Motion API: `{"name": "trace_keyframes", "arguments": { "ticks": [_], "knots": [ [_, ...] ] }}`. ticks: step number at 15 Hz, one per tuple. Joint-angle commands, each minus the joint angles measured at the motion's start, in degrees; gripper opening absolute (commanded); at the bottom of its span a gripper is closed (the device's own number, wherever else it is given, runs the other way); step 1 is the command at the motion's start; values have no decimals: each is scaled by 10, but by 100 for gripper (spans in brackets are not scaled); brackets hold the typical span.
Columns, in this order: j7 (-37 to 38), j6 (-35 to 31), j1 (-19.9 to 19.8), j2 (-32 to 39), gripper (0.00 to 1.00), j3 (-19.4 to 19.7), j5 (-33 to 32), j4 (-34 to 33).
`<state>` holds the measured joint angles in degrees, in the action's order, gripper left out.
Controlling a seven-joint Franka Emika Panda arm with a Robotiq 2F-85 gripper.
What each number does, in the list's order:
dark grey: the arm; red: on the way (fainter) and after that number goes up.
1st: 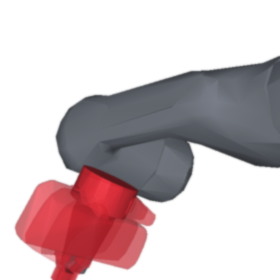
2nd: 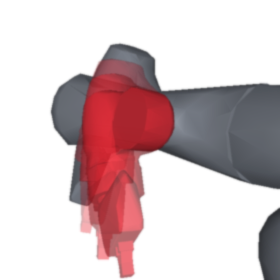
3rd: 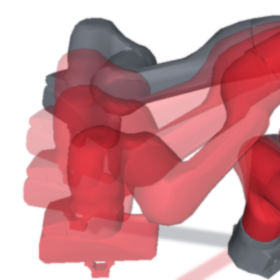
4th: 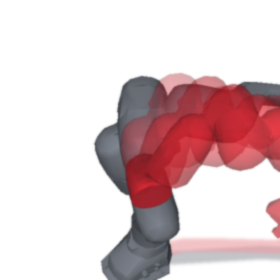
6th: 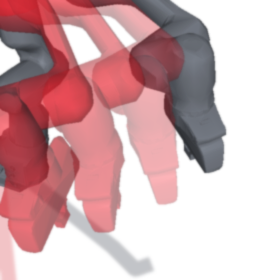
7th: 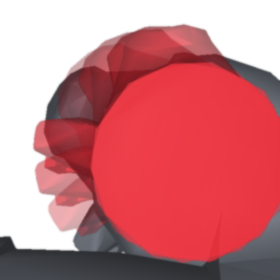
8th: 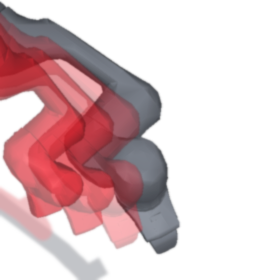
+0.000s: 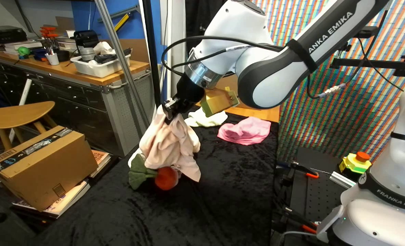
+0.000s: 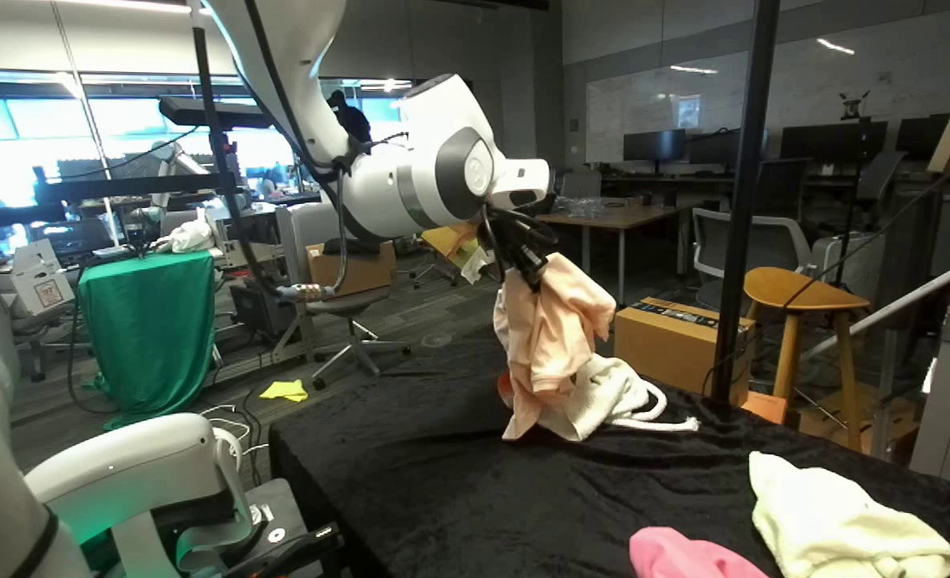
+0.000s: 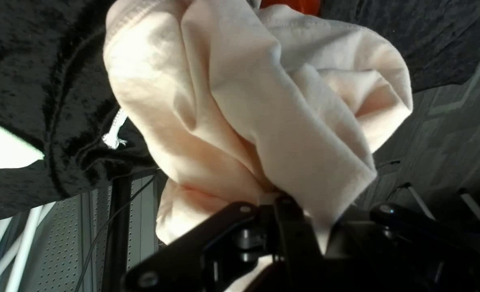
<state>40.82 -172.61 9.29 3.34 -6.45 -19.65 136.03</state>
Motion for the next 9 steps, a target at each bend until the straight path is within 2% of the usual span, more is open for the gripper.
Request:
{"name": "trace_keyframes", "arguments": {
  "ticks": [1,3,5,9],
  "knots": [
    [60,13,9,33,35,15,-60,-55],
    [74,15,11,42,43,19,-77,-66],
    [73,23,11,48,60,18,-81,-70],
    [10,80,-6,40,88,-13,-19,-52]
  ]
}}
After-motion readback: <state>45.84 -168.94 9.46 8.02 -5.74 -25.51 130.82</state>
